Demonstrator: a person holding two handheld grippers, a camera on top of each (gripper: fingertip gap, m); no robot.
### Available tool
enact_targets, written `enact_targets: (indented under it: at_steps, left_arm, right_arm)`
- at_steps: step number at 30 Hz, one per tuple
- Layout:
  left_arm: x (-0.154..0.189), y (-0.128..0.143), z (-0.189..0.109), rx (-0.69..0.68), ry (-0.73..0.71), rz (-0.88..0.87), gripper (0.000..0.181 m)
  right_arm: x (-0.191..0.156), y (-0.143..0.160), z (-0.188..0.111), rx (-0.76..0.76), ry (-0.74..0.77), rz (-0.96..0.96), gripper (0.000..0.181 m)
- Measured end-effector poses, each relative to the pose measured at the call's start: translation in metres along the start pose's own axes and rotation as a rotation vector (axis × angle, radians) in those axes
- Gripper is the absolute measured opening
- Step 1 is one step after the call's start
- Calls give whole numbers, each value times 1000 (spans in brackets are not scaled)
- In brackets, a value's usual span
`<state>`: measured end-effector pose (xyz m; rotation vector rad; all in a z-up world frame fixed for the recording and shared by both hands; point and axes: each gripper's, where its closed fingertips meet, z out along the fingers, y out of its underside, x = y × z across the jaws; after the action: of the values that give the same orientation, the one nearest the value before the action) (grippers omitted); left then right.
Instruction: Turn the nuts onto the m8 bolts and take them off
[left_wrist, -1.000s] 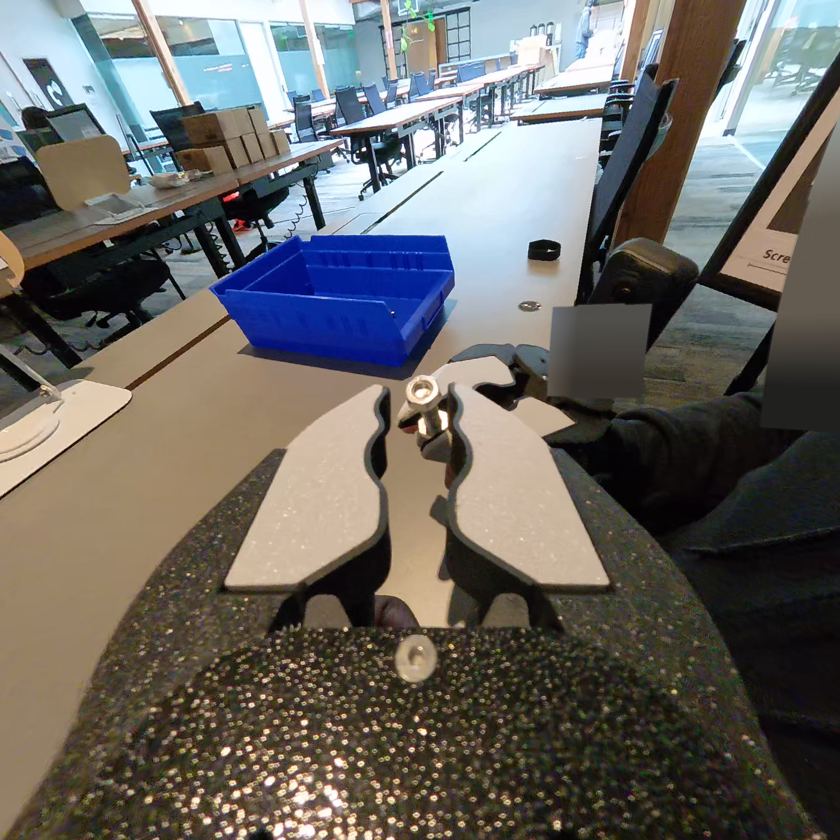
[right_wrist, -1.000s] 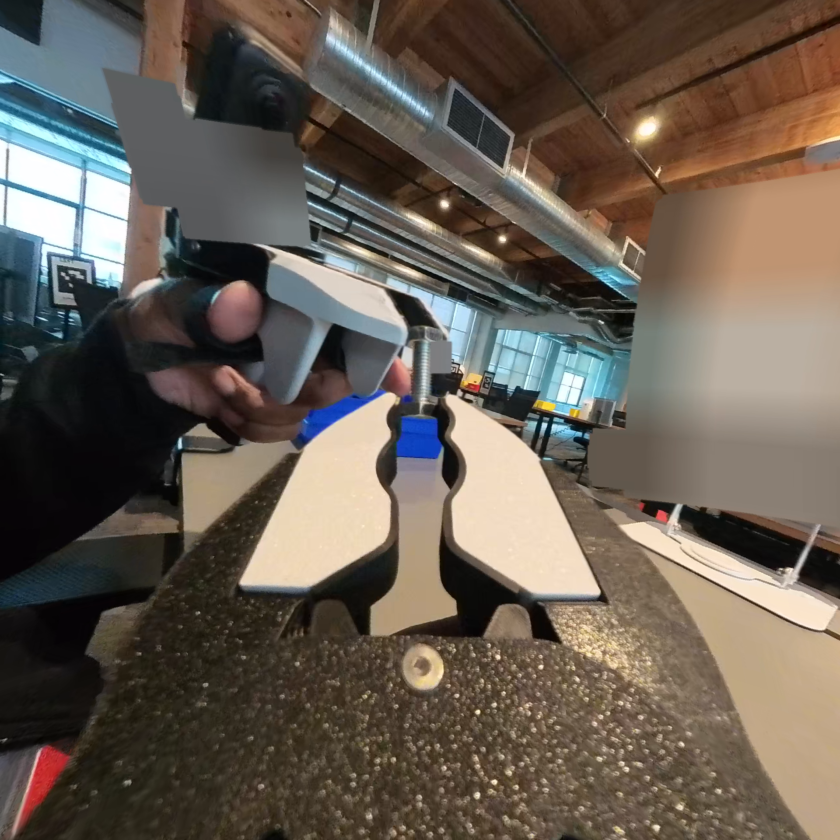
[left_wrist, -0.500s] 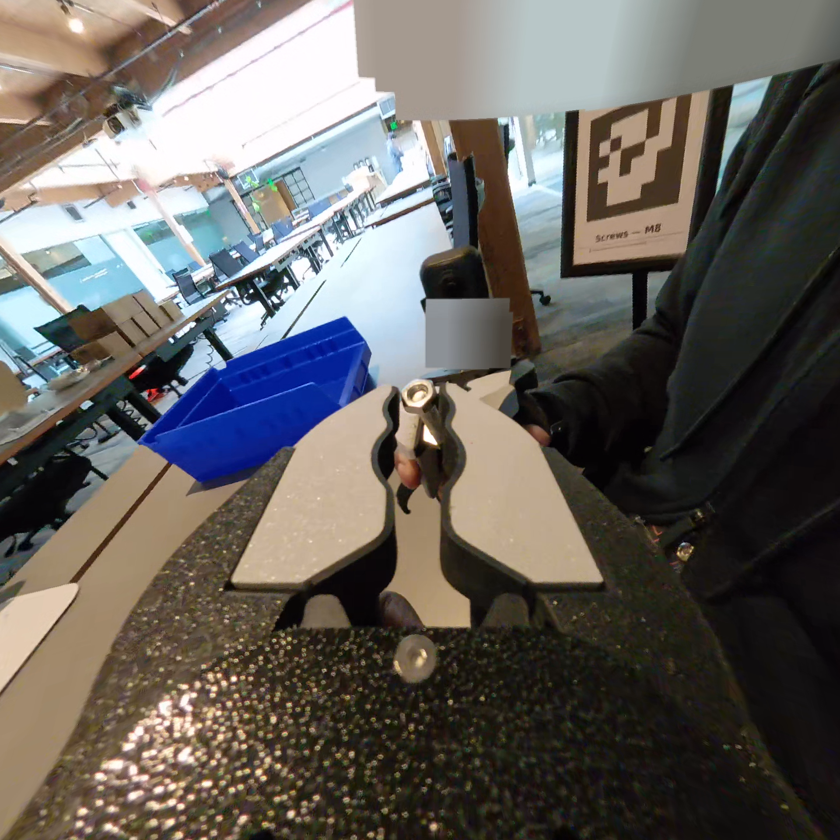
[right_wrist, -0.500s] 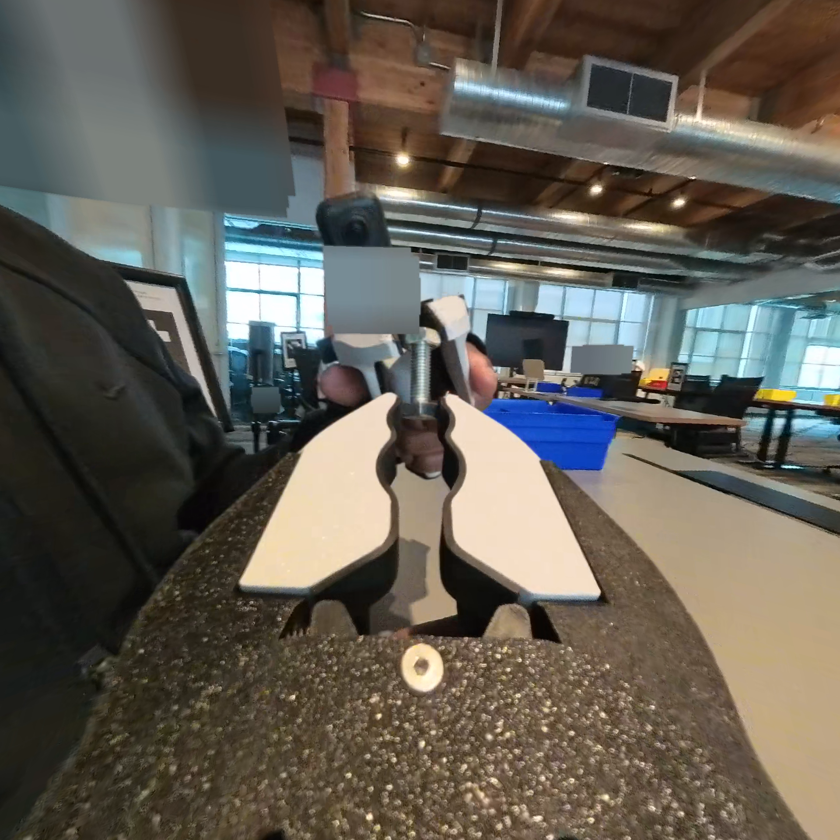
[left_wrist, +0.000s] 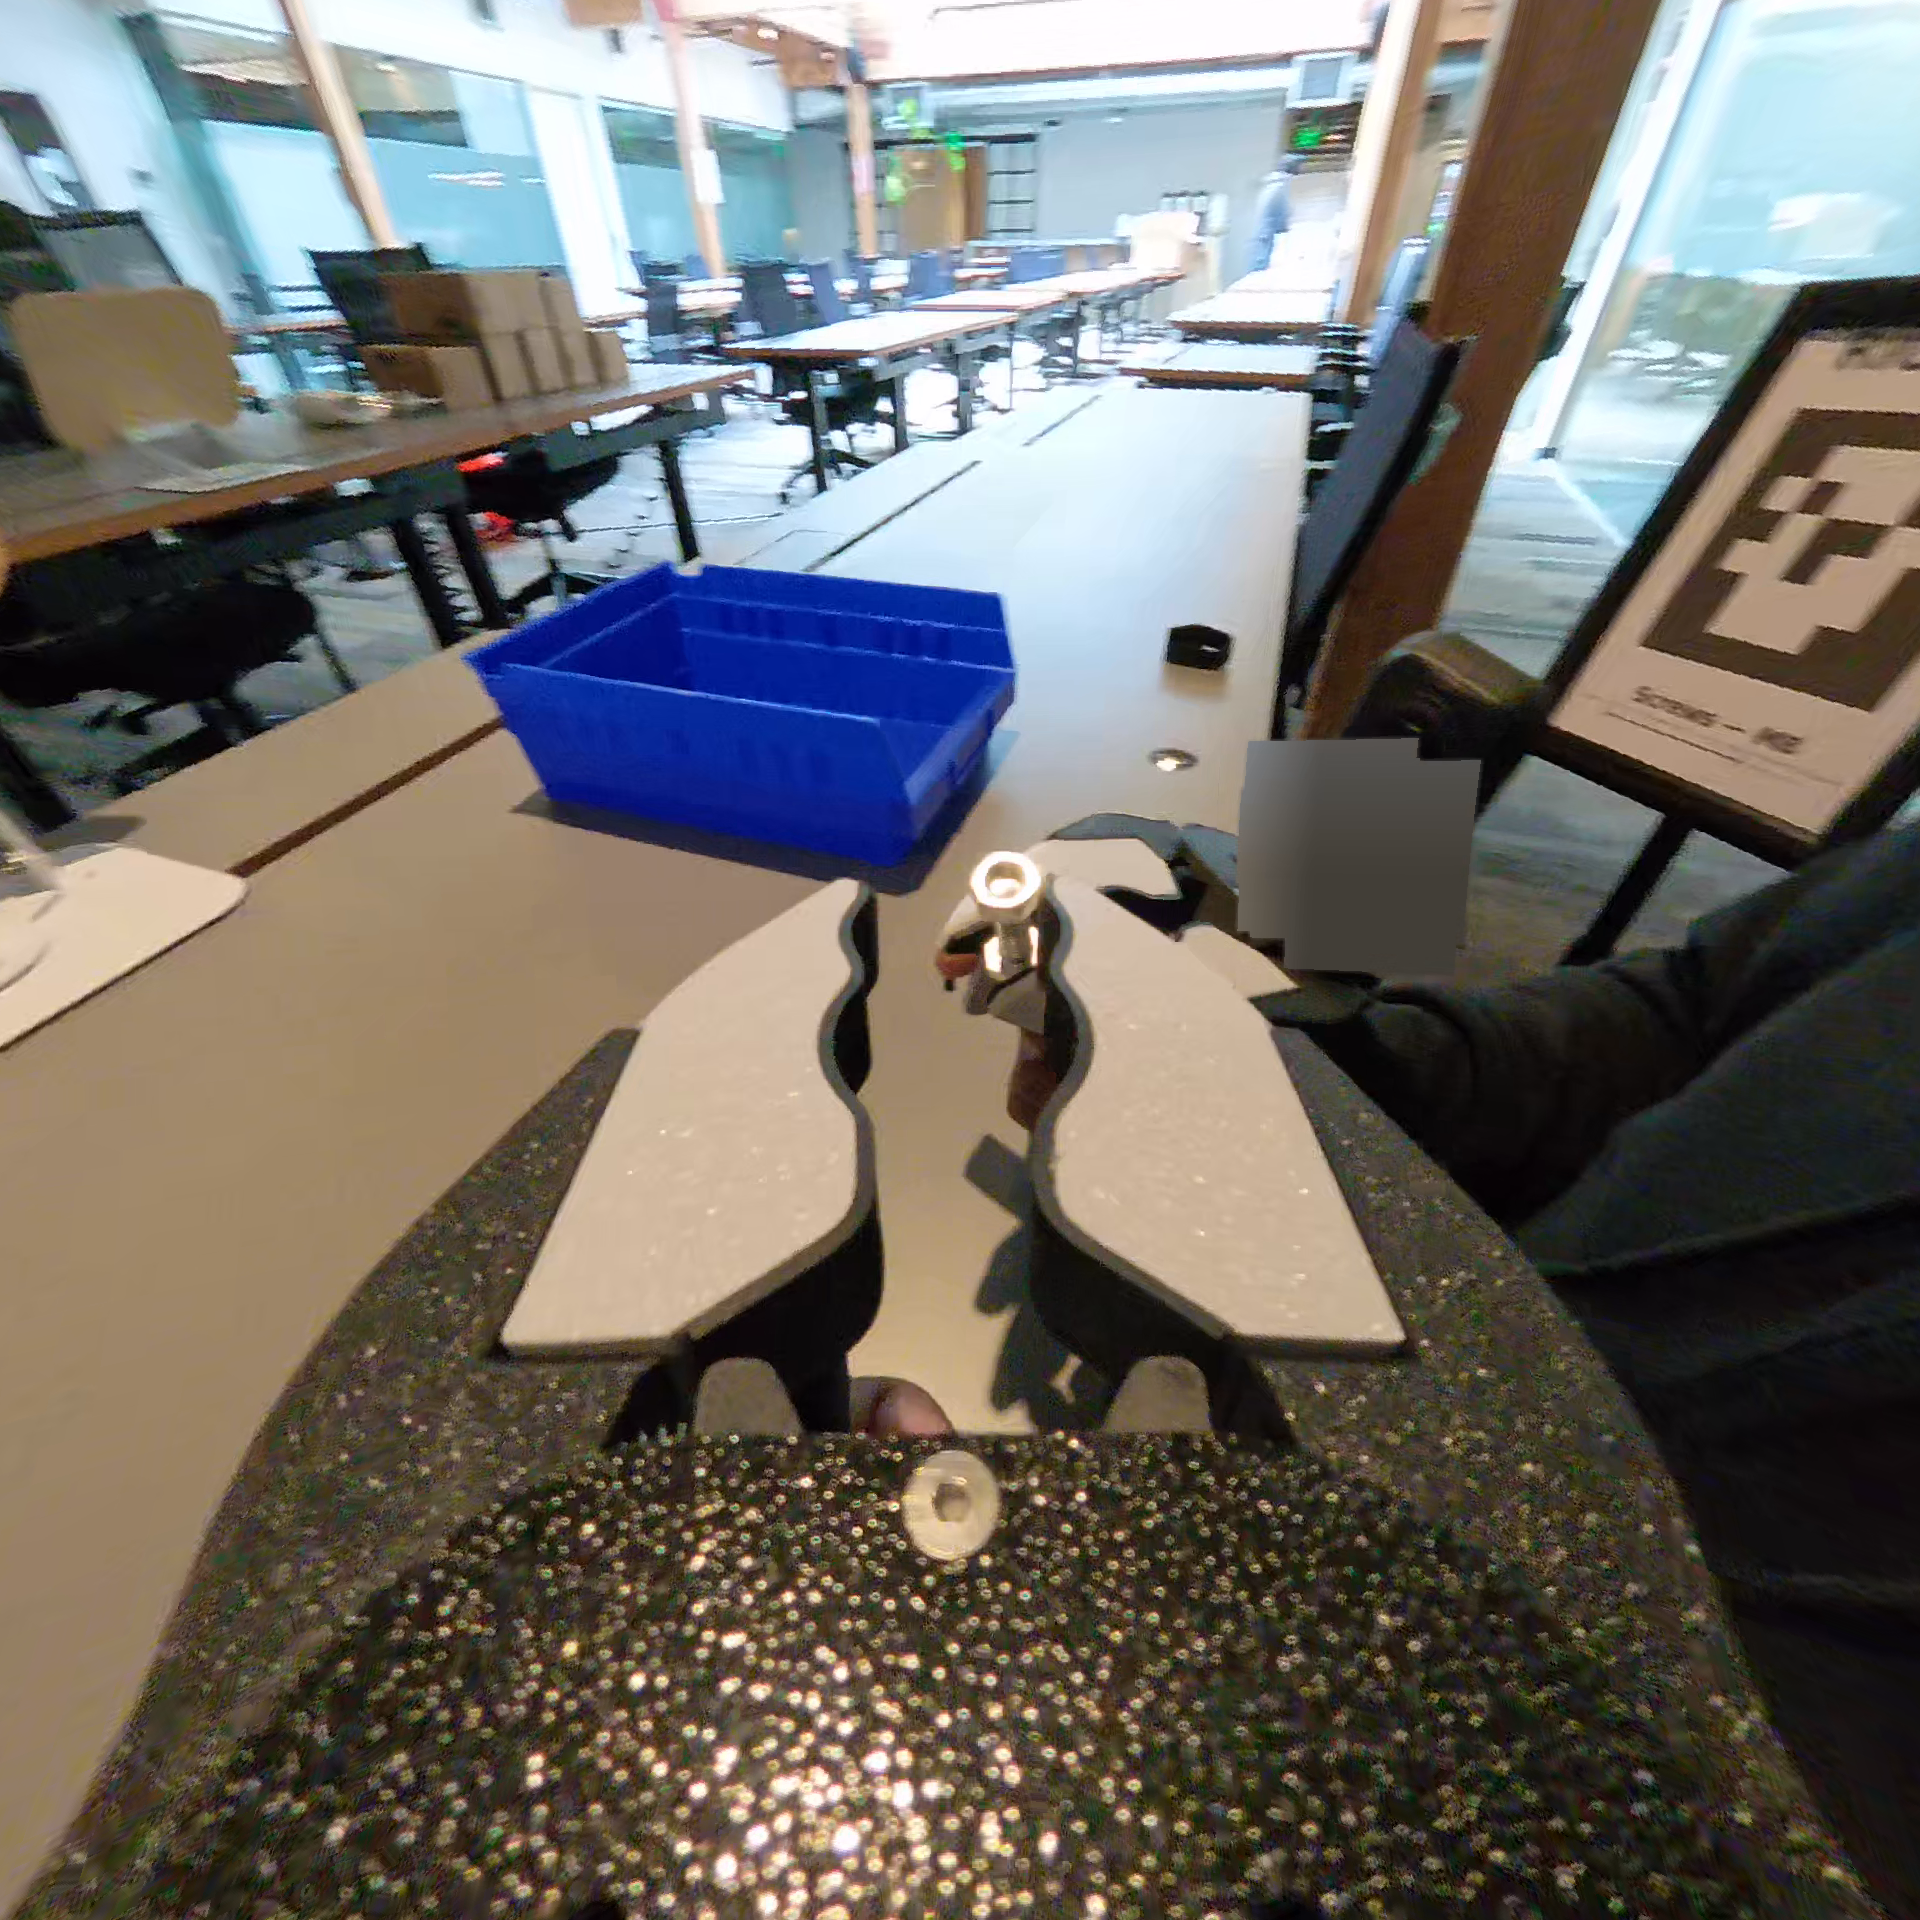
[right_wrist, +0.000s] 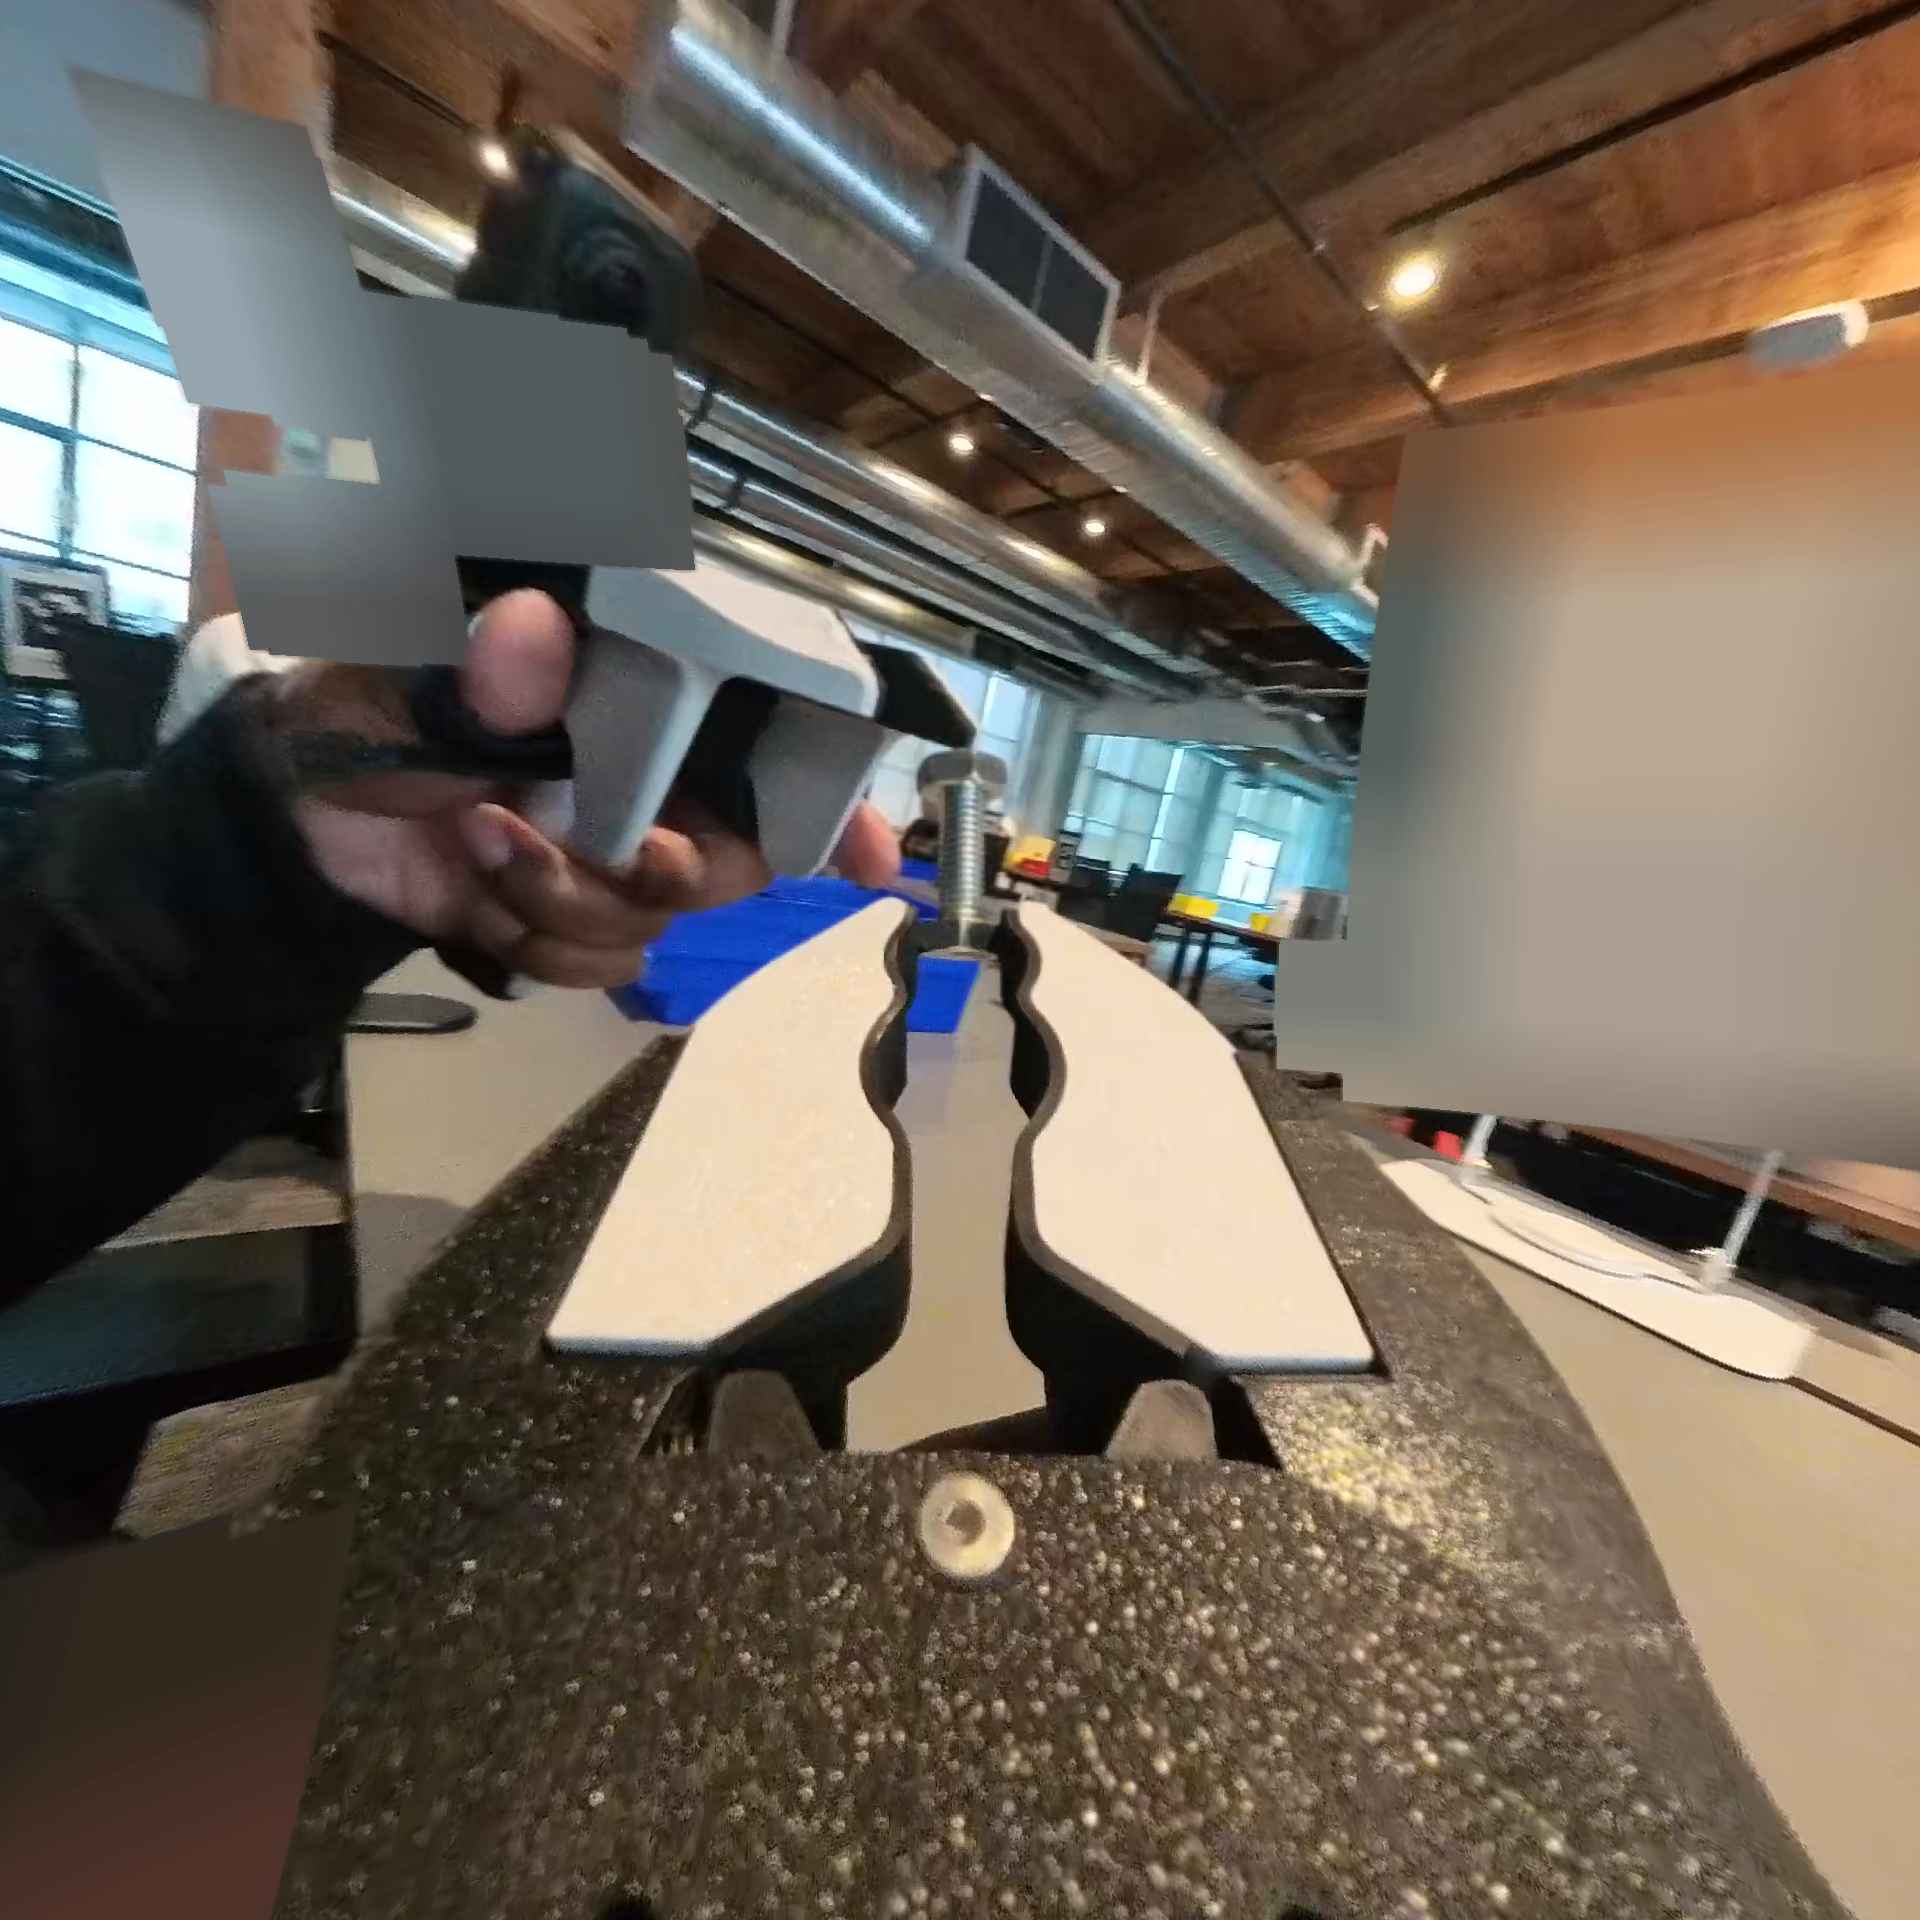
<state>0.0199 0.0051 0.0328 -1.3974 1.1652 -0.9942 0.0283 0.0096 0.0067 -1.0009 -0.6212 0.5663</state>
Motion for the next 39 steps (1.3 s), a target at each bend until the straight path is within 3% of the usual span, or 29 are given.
enact_targets:
  at_steps: [9, 13, 16, 20, 22, 27, 33, 37, 39]
  left_arm:
    - [4, 7, 18, -29, -87, 40, 27]
    - [8, 11, 21, -39, -59, 81, 15]
    - [14, 10, 18, -20, 1, 183, 14]
    - [29, 7, 11, 49, 157, 368, 17]
    - [29, 7, 9, 68, 181, 366, 19]
    - [22, -6, 9, 86, 111, 219, 37]
    - [5, 6, 21, -17, -70, 59, 33]
    - [3, 9, 28, -6, -85, 12, 29]
    - [7, 9, 28, 4, -54, 22, 15]
  right_arm:
    - [6, 3, 0, -23, 91, -123, 14]
    - [2, 3, 1, -22, 73, -124, 14]
    - [-4, 1, 1, 0, 1, -48, 15]
    - [-22, -7, -2, 52, -221, 188, 15]
    - [-25, -11, -4, 72, -274, 262, 15]
    - [-6, -8, -2, 58, -127, 167, 15]
    - [10, -1, -4, 8, 88, -56, 14]
    - [5, -2, -3, -1, 113, -135, 14]
    - [1, -3, -4, -1, 109, -147, 14]
